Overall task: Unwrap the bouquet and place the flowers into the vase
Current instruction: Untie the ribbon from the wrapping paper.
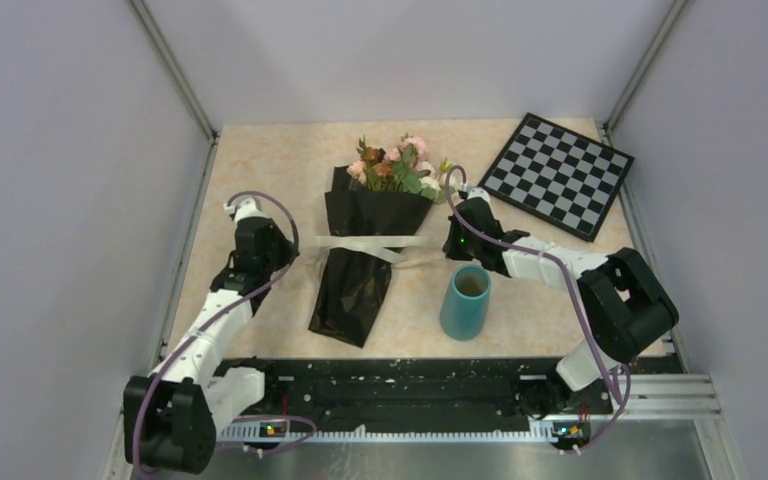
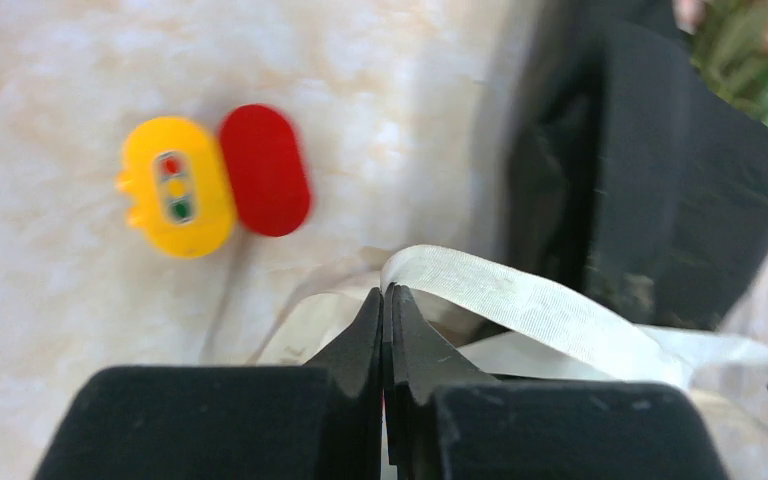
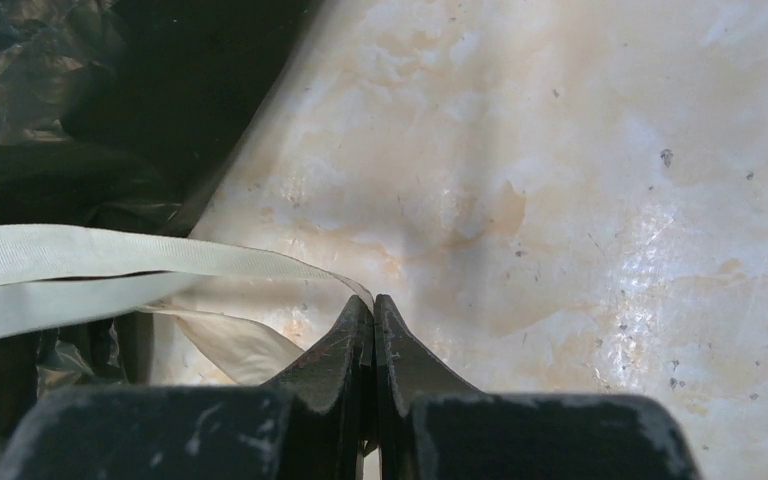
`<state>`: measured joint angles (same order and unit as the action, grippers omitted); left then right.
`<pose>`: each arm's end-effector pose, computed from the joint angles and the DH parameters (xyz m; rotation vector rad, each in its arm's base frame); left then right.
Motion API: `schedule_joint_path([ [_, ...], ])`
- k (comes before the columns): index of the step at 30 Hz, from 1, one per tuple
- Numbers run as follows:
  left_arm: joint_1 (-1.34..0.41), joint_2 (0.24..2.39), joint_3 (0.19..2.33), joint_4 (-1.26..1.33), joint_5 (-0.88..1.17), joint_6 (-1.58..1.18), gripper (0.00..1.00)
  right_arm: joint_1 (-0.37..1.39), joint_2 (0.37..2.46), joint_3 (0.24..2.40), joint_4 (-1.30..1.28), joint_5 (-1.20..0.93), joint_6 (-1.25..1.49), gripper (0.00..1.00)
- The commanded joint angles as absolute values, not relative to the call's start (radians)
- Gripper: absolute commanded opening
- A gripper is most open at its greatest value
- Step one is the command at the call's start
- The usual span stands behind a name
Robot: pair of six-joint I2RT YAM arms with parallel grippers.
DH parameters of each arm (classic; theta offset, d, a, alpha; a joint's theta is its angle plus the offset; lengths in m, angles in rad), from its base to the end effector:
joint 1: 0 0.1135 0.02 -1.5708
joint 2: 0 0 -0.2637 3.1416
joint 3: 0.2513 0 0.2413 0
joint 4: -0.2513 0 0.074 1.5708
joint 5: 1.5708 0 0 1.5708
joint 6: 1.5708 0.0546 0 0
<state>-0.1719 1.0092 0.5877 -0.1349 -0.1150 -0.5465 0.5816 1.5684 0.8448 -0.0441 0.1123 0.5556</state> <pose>0.2240 -0.0325 0.2281 -0.4651 2.0868 -0.3023 0.2762 0.1743 0.1784 0.0258 2.3734 0.4301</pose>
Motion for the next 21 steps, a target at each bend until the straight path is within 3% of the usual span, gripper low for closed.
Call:
schedule_joint_path([
  [1, -0.05, 0.978, 0.55, -0.191, -0.097, -0.659, 0.0, 0.564, 1.521, 0.844, -0.012, 0.143, 0.572, 0.0],
  [9, 0.166, 0.895, 0.46, -0.177, 0.009, -0.73, 0.0, 0.553, 1.516, 0.835, -0.011, 0.141, 0.565, 0.0],
  [12, 0.217, 0.865, 0.434, -0.175, 0.047, -0.742, 0.0, 0.542, 1.515, 0.835, -0.007, 0.117, 0.551, 0.06],
  [17, 0.283, 0.843, 0.42, -0.19, 0.055, -0.737, 0.0, 0.52, 1.5, 0.834, -0.013, 0.094, 0.523, 0.23],
  [21, 0.376, 0.831, 0.43, -0.228, 0.093, -0.702, 0.0, 0.501, 1.46, 0.839, -0.014, 0.081, 0.469, 0.49],
])
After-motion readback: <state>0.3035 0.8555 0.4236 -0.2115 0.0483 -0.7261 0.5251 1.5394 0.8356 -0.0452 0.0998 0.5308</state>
